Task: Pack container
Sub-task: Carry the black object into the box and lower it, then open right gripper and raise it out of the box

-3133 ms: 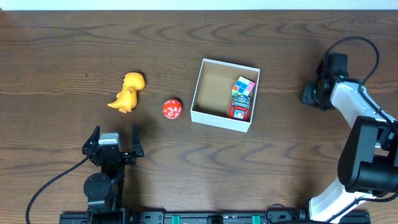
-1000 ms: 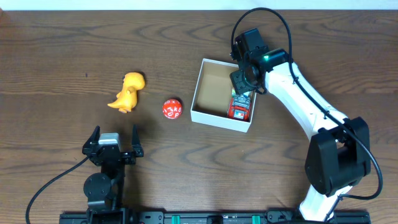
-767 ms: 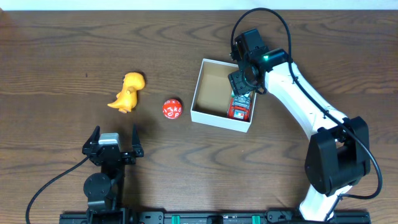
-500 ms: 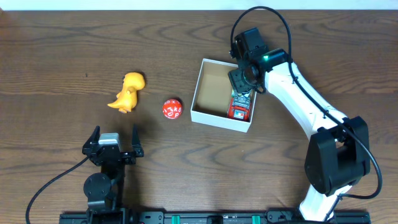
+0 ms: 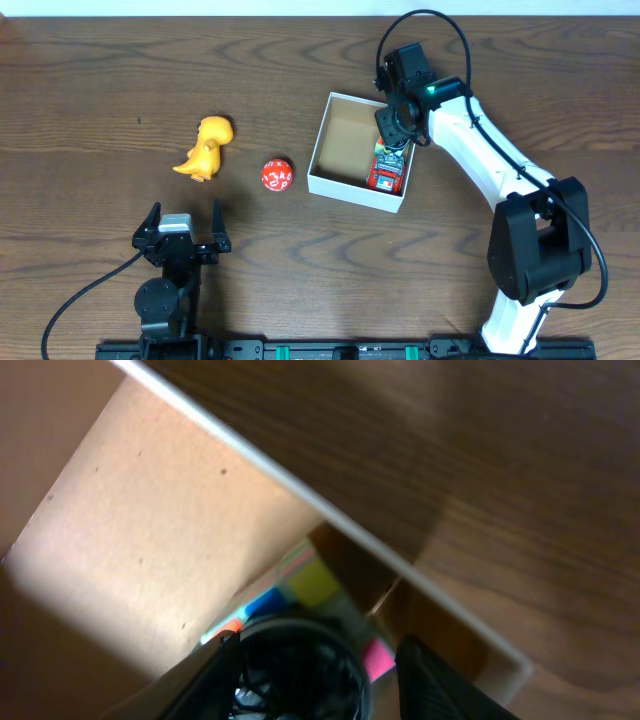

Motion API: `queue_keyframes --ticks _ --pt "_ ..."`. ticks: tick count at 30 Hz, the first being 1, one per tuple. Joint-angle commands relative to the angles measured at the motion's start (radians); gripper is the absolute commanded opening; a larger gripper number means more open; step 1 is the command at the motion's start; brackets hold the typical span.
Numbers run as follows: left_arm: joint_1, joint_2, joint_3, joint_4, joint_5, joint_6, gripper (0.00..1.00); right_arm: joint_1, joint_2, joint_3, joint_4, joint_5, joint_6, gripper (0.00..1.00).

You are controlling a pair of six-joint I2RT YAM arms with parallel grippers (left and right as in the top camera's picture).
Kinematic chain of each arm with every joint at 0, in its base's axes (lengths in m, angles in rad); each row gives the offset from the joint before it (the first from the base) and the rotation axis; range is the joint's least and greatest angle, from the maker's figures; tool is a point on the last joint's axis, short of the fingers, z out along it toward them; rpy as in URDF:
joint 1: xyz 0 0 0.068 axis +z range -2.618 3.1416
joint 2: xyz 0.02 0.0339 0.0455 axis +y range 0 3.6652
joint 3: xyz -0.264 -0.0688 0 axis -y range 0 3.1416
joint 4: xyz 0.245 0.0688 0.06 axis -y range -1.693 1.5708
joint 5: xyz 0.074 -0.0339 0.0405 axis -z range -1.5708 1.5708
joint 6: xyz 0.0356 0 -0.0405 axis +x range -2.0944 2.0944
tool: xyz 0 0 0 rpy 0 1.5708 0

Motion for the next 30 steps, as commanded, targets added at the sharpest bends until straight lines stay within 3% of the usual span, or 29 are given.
queue_keyframes --ticks 1,30 --pt "-0.002 -0.005 -0.015 -0.036 0.012 0.000 0.98 -0.023 0.029 -0.006 0.020 0.018 -0.012 0.53" --pt "-0.002 -0.005 -0.015 -0.036 0.012 0.000 0.98 -0.066 0.029 -0.006 0.217 0.018 -0.118 0.55"
